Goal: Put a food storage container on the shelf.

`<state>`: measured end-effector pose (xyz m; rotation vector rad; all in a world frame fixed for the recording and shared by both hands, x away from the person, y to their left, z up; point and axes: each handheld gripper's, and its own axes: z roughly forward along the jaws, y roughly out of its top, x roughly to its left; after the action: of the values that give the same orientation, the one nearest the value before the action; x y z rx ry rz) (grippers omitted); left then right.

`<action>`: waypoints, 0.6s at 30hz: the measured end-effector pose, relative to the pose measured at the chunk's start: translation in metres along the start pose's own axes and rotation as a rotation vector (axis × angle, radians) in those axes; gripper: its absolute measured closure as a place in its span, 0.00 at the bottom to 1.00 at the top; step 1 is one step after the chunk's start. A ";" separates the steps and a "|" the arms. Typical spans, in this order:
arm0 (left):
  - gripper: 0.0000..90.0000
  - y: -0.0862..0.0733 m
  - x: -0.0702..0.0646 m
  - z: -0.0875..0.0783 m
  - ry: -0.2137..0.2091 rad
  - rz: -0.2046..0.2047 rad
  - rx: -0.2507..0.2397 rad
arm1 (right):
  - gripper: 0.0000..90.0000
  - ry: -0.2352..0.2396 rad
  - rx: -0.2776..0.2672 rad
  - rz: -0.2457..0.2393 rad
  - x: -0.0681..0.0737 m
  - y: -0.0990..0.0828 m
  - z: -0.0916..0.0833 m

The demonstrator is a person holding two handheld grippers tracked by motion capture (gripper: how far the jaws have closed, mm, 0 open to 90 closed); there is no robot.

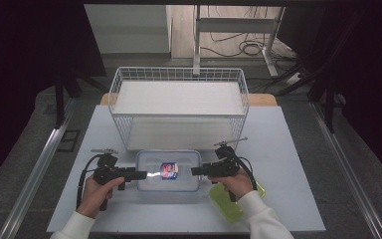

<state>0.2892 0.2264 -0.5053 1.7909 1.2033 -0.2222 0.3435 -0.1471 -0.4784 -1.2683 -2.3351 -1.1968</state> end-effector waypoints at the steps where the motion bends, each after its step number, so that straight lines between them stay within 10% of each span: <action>1: 0.50 0.000 0.000 -0.001 0.000 0.006 0.002 | 0.53 -0.001 -0.004 -0.005 0.001 -0.001 0.000; 18: 0.56 -0.004 0.002 -0.005 -0.032 0.014 -0.013 | 0.55 -0.001 -0.028 -0.018 0.005 -0.007 -0.004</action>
<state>0.2854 0.2319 -0.5065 1.7776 1.1665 -0.2333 0.3343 -0.1491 -0.4776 -1.2590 -2.3434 -1.2390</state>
